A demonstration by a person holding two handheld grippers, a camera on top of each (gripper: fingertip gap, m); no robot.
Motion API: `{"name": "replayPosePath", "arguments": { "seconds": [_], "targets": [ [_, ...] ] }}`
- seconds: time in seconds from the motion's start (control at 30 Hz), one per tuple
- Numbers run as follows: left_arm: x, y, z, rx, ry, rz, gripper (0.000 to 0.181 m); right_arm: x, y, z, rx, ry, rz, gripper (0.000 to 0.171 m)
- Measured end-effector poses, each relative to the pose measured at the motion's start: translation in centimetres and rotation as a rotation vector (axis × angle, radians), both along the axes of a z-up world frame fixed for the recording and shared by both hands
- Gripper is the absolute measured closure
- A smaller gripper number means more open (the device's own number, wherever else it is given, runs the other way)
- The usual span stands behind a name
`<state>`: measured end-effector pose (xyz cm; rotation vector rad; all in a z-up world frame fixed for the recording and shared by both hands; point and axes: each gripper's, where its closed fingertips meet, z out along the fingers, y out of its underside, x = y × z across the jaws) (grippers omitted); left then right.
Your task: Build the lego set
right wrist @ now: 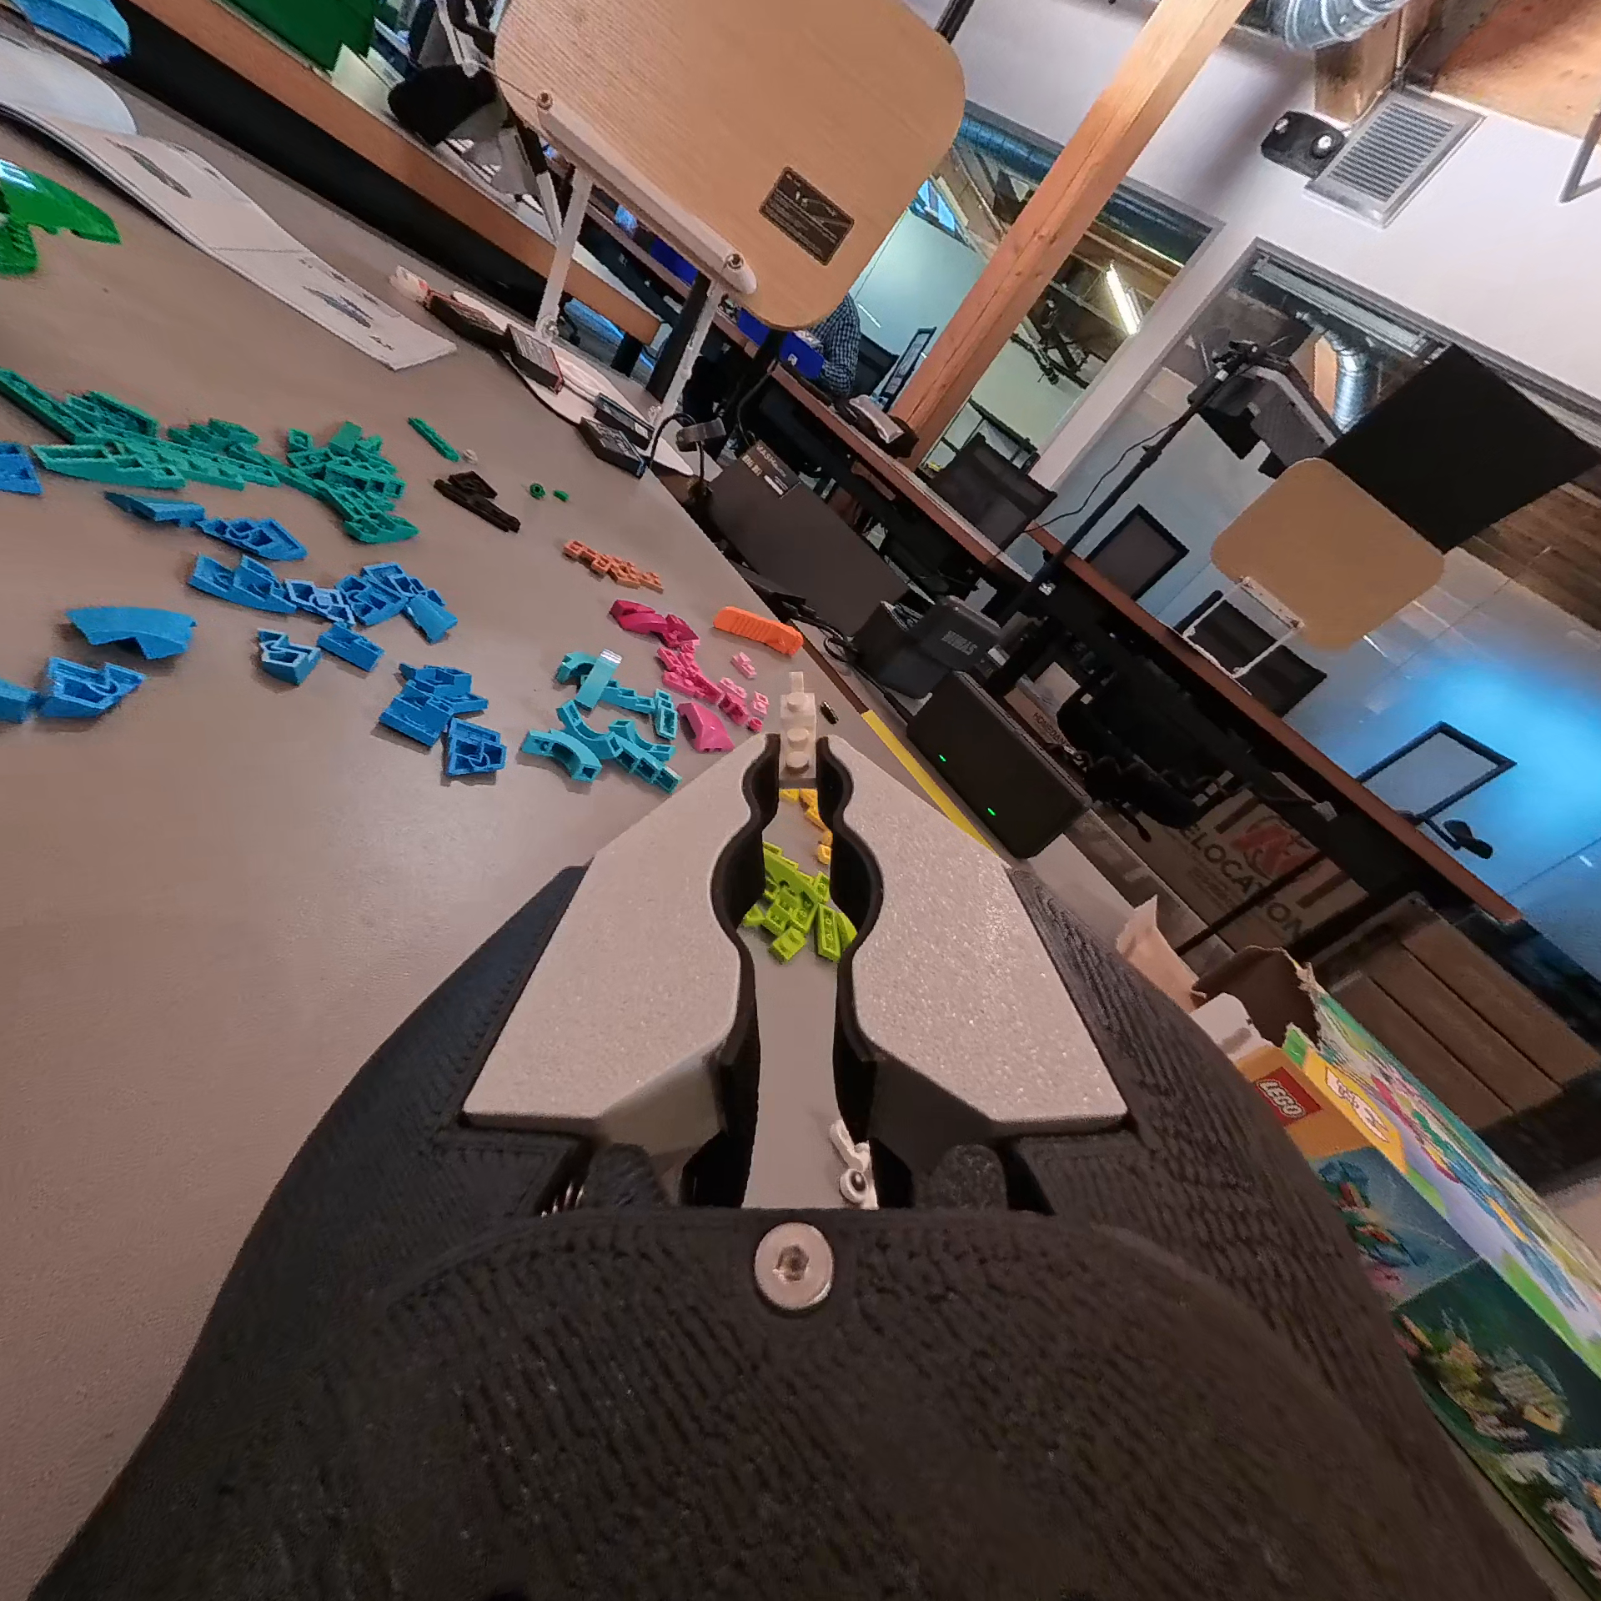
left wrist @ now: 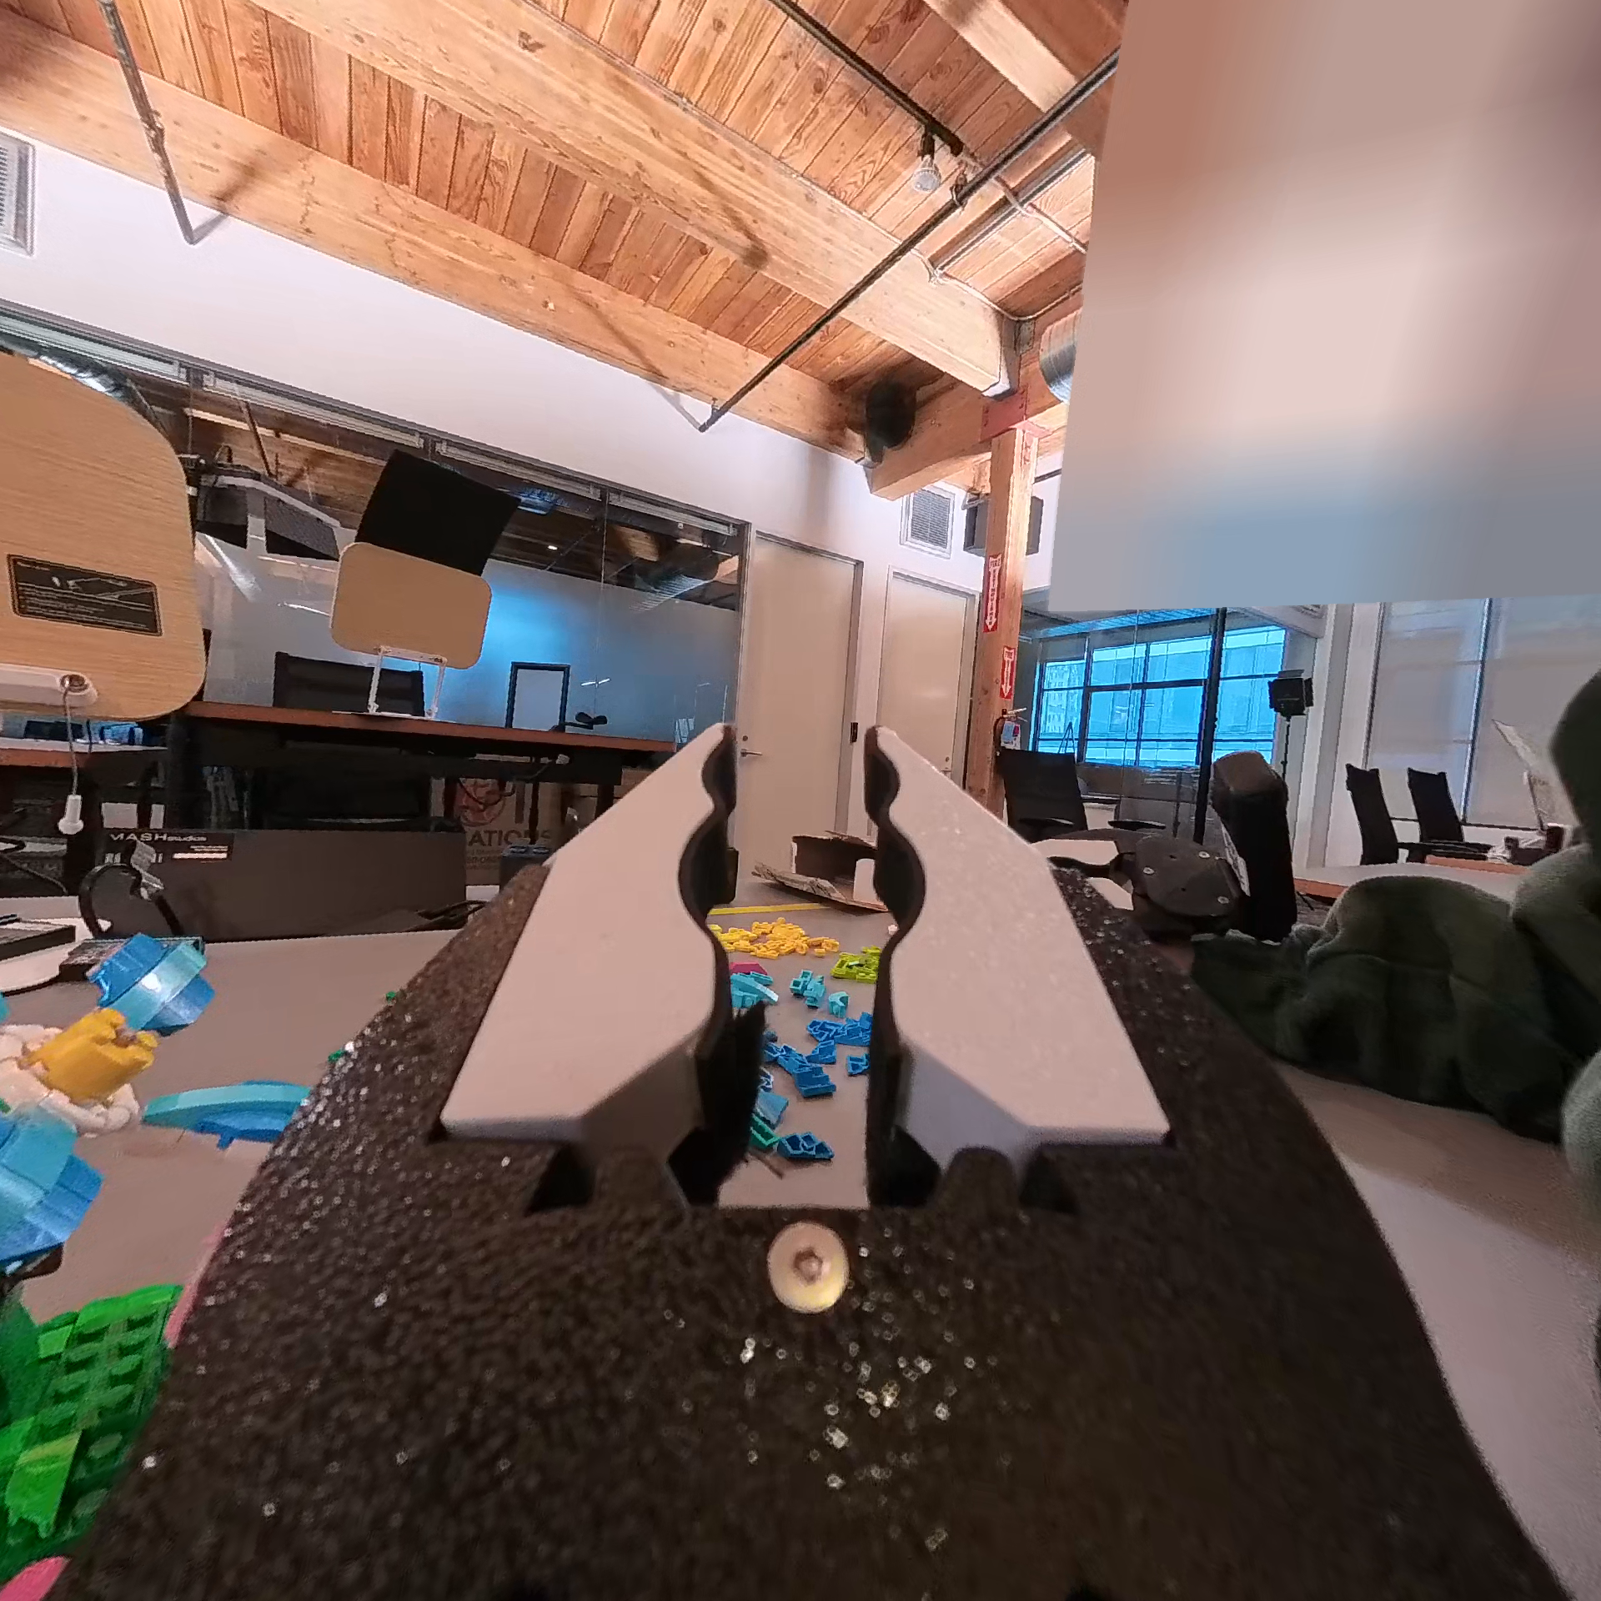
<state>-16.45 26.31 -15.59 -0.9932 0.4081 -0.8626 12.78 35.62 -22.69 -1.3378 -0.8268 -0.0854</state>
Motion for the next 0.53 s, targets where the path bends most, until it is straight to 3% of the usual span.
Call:
{"name": "replayPosePath", "arguments": {
  "seconds": [0.17, 0.27, 0.4, 0.53],
  "targets": [
    [0.4, 0.0, -0.2, -0.003, 0.032, 0.005, 0.155, -2.2, -1.0, -0.6, -0.028, -0.025, 0.110, 0.165],
    [1.5, -0.3, -0.8, -0.017, 0.098, -0.037, 0.157, -8.3, -4.4, -2.1, -0.227, -0.032, 0.387, 0.165],
    [4.7, -1.7, -4.5, -0.069, 0.441, -0.166, 0.165, -16.8, -10.4, -4.1, -0.490, -0.120, 0.715, 0.165],
    [6.3, -4.6, -9.2, -0.221, 0.744, -0.408, 0.161, -21.9, -12.5, -5.0, -0.529, -0.171, 0.824, 0.165]
  ]
}}
